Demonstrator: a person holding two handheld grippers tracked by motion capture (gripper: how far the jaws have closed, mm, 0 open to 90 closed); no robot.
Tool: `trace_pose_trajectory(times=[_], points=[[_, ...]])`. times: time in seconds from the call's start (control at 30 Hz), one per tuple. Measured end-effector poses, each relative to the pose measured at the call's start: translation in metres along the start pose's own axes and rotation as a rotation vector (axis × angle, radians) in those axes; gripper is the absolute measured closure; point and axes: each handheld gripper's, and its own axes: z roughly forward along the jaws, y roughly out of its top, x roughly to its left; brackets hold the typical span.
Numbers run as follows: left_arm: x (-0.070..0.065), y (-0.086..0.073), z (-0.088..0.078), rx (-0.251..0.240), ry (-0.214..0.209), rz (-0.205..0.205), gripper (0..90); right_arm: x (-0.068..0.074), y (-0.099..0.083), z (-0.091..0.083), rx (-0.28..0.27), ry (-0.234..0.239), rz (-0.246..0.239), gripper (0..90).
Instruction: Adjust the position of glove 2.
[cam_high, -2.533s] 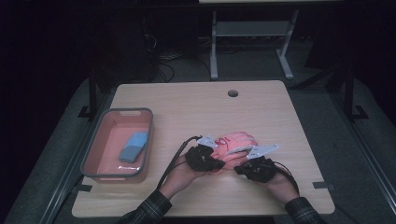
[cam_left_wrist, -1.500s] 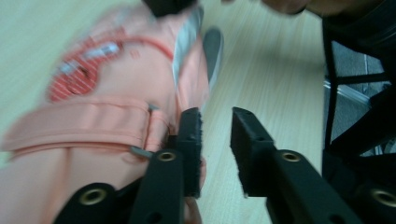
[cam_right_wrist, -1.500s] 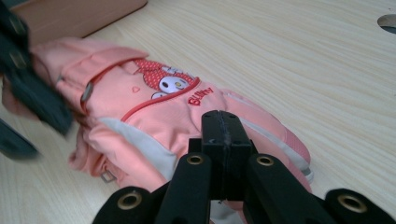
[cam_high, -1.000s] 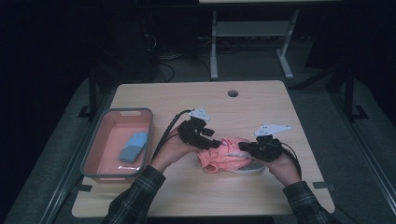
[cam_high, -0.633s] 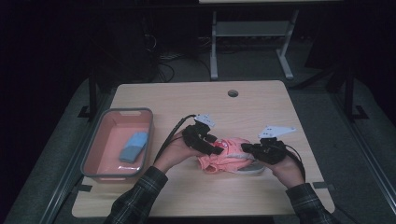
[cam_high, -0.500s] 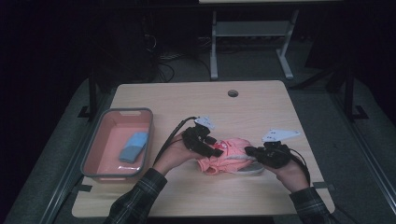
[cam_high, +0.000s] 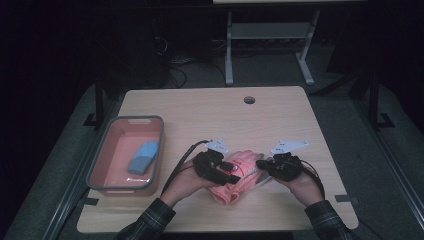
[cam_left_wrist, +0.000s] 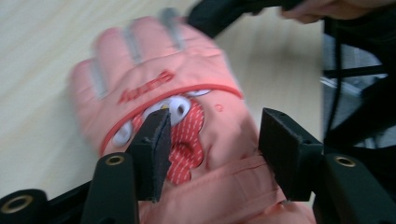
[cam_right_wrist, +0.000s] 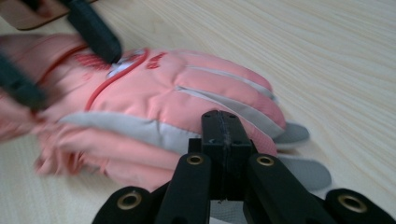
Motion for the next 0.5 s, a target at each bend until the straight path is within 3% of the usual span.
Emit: trace_pose_trajectory(times=[0.17, 0.23, 0.33, 0.4, 0.5], points=[[-0.003, -0.002, 0.004, -0.006, -0.004, -0.006, 44.2, 0.002, 0.004, 0.005, 0.004, -0.013, -0.004, 90.0], [-0.003, -0.003, 0.004, -0.014, -0.004, -0.010, 44.3, 0.003, 0.007, 0.000, -0.018, -0.010, -0.001, 90.0], [-0.005, -0.003, 0.005, -0.013, -0.001, -0.003, 44.3, 0.010, 0.015, -0.006, -0.075, 0.038, 0.007, 90.0], [-0.006, -0.003, 0.006, -0.013, 0.000, -0.001, 44.2, 0.018, 0.017, -0.002, -0.065, 0.050, -0.007, 90.0], [-0.007, -0.003, 0.005, -0.019, -0.002, -0.004, 42.1, 0.024, 0.012, 0.008, -0.004, 0.039, -0.048, 90.0]])
